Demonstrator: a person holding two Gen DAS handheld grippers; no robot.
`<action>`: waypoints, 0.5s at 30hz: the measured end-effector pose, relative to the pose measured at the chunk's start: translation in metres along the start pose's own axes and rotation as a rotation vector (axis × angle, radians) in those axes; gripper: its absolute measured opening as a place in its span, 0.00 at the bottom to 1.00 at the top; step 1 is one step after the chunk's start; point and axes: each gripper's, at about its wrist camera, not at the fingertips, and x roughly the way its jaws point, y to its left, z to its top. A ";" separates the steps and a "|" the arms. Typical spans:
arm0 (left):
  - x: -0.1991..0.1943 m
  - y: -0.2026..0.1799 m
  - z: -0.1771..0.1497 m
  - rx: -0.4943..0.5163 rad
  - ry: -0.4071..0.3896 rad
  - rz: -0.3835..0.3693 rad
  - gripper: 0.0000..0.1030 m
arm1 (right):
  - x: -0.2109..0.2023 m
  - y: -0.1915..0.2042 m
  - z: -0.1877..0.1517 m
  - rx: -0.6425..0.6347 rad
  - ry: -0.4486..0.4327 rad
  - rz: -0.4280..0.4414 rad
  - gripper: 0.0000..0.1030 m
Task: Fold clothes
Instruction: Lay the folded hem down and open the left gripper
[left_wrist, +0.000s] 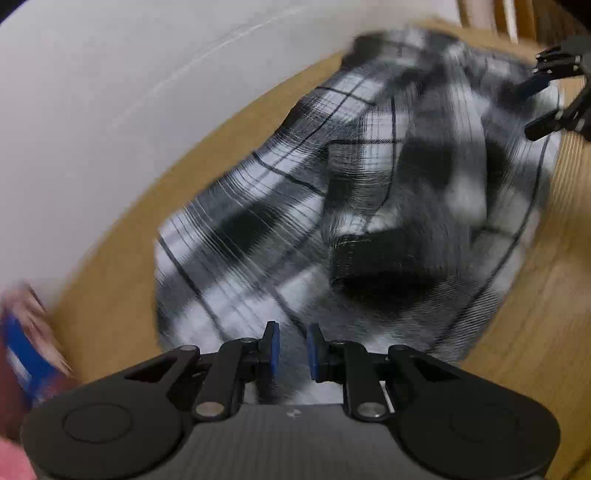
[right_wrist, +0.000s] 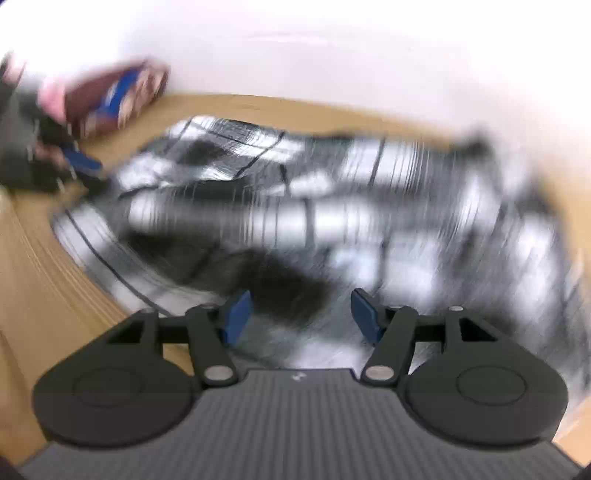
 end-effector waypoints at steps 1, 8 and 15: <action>-0.003 0.000 -0.002 -0.045 -0.019 -0.037 0.23 | 0.002 0.004 0.009 -0.119 -0.019 -0.025 0.62; 0.026 -0.016 0.000 -0.289 -0.085 -0.202 0.54 | 0.044 0.075 0.028 -0.728 -0.004 0.204 0.70; 0.073 0.016 -0.016 -0.747 -0.062 -0.437 0.62 | 0.090 0.101 0.031 -0.654 -0.019 0.195 0.60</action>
